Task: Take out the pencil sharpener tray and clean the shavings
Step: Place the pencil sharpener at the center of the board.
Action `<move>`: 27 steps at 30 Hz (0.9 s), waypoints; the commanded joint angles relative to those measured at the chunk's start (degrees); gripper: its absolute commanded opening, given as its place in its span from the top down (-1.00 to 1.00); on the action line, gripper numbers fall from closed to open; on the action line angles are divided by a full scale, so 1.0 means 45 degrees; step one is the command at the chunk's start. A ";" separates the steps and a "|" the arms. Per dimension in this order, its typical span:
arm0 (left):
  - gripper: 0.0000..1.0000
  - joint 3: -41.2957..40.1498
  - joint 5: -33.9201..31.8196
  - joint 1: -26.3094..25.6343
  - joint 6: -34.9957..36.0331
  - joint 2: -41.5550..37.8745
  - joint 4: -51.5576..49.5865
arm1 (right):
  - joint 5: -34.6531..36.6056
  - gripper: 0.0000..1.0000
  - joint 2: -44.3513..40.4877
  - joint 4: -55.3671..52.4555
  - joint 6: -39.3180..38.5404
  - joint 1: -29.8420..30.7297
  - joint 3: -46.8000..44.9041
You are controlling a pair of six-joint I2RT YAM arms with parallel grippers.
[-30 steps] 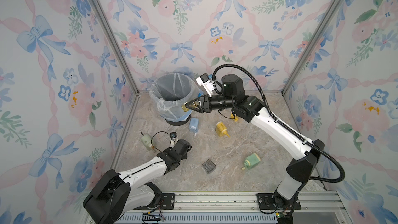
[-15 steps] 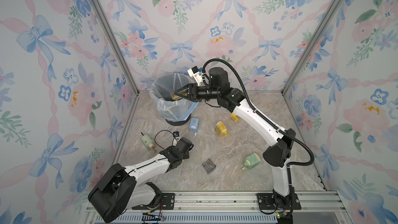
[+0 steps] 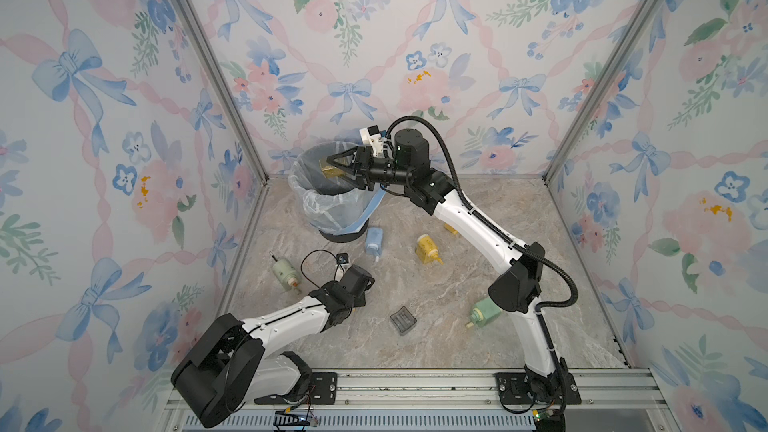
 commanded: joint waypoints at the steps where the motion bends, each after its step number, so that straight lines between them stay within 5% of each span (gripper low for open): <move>1: 1.00 0.0203 0.0293 0.0319 0.0284 0.0159 -0.0852 | 0.0323 0.26 0.0642 0.1069 0.1892 -0.0107 0.0821; 15: 0.99 -0.0023 0.0105 0.0802 0.0250 -0.0414 -0.1961 | 0.2146 0.31 0.2064 0.1859 0.5790 -0.0162 0.1337; 27: 0.55 -0.0031 -0.0552 0.0816 0.0140 -0.1150 -0.2316 | 0.3829 0.32 0.2271 0.2312 0.9156 -0.0103 0.1225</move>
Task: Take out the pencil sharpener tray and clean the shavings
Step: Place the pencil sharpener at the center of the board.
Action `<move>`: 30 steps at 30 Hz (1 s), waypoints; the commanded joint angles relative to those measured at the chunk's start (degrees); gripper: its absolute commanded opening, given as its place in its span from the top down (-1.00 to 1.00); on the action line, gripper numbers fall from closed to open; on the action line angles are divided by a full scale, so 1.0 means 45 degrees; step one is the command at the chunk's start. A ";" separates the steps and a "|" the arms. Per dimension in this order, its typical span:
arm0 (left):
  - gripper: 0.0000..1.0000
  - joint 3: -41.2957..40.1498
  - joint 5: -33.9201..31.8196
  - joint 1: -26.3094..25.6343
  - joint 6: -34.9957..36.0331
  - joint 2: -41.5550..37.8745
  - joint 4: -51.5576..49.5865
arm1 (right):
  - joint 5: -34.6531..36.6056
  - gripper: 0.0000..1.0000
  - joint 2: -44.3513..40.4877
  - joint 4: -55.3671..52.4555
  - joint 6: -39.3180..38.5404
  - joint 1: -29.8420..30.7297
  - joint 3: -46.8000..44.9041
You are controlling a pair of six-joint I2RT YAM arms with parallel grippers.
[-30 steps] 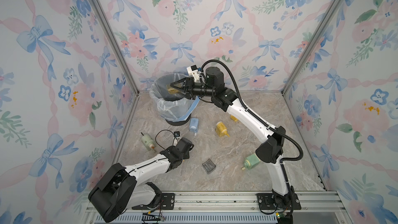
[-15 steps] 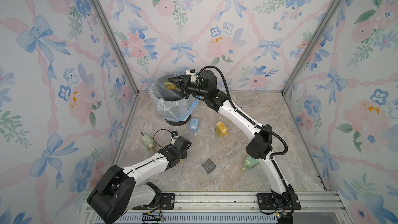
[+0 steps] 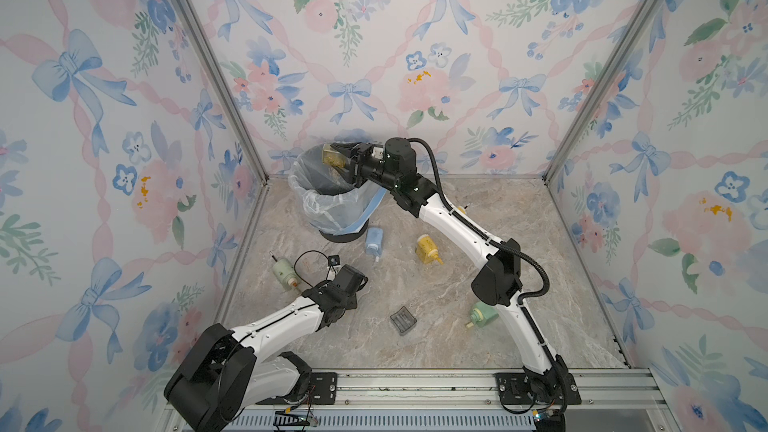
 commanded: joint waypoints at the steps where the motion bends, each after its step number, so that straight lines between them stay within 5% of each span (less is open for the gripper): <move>1: 0.49 -0.0049 -0.0472 0.0077 0.0061 -0.0370 -0.0290 | 0.0698 0.32 0.0309 0.0837 0.1674 0.0035 -0.0027; 14: 0.01 -0.0049 -0.0290 0.0079 0.0231 -0.0987 -0.0301 | 0.3011 0.28 0.1015 0.3725 0.4835 0.0906 -0.0540; 30: -0.44 0.0339 -0.0262 0.0074 0.0787 -0.1234 -0.0361 | 0.3289 0.31 0.0249 0.4512 0.4899 0.0908 -0.2219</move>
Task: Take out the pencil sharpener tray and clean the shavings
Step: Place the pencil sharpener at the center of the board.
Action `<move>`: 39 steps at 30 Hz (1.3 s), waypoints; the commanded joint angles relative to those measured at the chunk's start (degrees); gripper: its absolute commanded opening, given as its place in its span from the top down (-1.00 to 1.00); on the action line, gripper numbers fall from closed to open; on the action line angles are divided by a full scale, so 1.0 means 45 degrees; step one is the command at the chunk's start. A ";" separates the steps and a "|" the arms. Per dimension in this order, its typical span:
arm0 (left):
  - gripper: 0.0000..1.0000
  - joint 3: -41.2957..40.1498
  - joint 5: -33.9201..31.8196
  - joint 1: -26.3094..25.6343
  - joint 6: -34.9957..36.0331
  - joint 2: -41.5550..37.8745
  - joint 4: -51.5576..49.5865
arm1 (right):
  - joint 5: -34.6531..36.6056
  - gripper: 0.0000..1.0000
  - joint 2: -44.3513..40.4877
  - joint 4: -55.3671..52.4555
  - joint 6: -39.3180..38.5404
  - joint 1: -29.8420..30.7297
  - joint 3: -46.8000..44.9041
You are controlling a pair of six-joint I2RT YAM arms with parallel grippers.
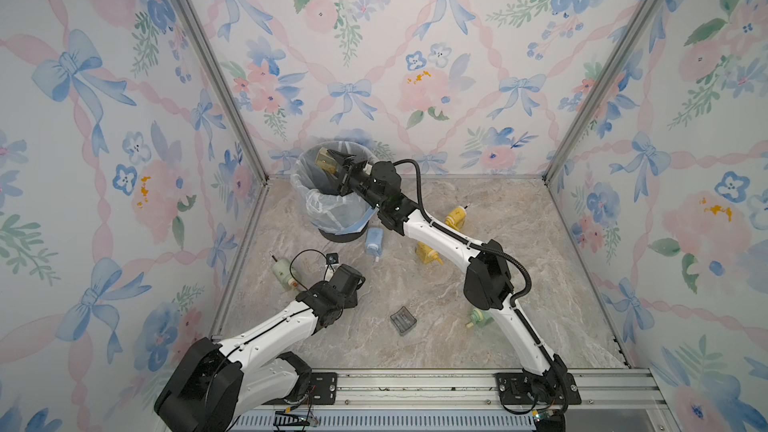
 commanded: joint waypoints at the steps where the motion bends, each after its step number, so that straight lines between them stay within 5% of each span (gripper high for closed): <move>1: -0.46 0.0328 -0.0125 0.0063 0.0357 -0.0216 -0.0165 | 0.0100 0.31 -0.0294 0.0040 0.2659 0.0024 0.0204; 10: -0.60 0.0639 -0.0222 0.0068 0.0688 -0.0298 -0.0229 | -0.0127 0.31 -0.0472 -0.0854 0.2189 0.0089 0.1706; 14: -0.71 0.0813 -0.0343 0.0079 0.0904 -0.0562 -0.0271 | -0.0177 0.31 -0.1054 -0.0791 0.1782 0.0060 0.0747; 16: -0.96 0.0902 -0.0413 0.0079 0.0965 -0.0735 -0.0332 | -0.0146 0.32 -0.1408 -0.0556 0.1953 -0.0038 -0.0512; 21: -0.96 0.0947 -0.0605 0.0079 0.1045 -0.1377 -0.0420 | -0.0110 0.37 -0.1895 -0.0463 0.1969 0.0110 -0.2082; 36: -0.96 0.0898 -0.0352 0.0097 0.1603 -0.2978 -0.0549 | -0.2354 0.35 -0.1846 -0.2176 -0.0714 0.0342 0.1705; 39: -0.96 0.0878 -0.0177 0.0097 0.1612 -0.3072 -0.0546 | -0.2424 0.39 -0.1993 -0.1943 -0.0142 0.0468 0.0668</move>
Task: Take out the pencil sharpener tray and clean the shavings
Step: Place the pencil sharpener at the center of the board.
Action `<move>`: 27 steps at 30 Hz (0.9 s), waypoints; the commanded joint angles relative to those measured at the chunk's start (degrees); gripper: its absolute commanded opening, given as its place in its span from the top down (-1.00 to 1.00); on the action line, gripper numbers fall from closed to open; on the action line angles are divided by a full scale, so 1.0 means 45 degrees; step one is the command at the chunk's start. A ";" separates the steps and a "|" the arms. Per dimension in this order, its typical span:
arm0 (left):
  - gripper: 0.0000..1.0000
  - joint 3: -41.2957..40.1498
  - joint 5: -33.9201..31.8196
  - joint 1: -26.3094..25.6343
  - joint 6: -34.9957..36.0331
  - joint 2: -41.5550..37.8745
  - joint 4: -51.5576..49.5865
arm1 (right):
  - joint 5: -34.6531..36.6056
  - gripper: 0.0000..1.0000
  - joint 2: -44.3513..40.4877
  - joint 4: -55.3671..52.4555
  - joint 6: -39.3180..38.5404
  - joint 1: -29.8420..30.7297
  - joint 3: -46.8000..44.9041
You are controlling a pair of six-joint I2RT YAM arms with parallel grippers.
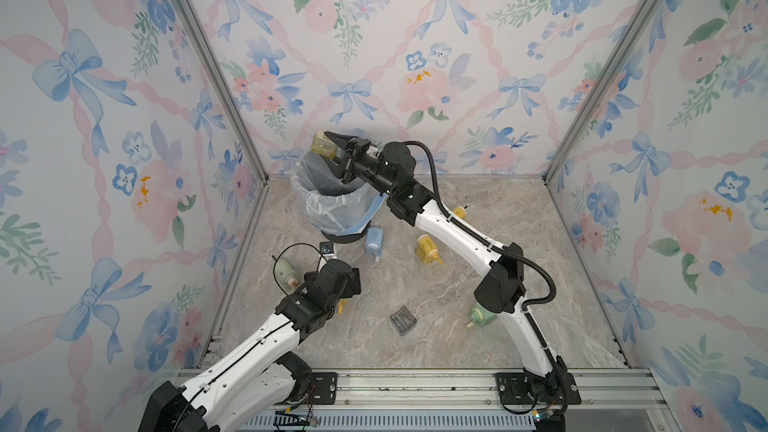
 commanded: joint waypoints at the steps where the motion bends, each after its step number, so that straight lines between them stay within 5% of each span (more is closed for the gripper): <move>1: -0.96 0.0133 0.0169 0.0095 0.0279 -0.0192 -0.0203 | -0.0629 0.40 -0.0552 0.0007 0.0193 0.0284 -0.1128; 9: -0.96 0.0096 0.0238 0.0099 0.0293 -0.0618 -0.0200 | 0.1041 0.39 -0.2795 0.1082 0.0266 -0.0011 -0.6824; 21: -0.96 0.0946 0.0378 0.0321 0.1319 -0.0527 -0.0334 | 0.0185 0.36 -0.2727 0.0797 -0.0967 -0.0300 -0.5807; 27: -0.96 0.1147 0.0100 0.0826 0.2146 -0.0567 -0.0277 | -0.0951 0.35 -0.3209 -0.1056 -0.4606 -0.0584 -0.4906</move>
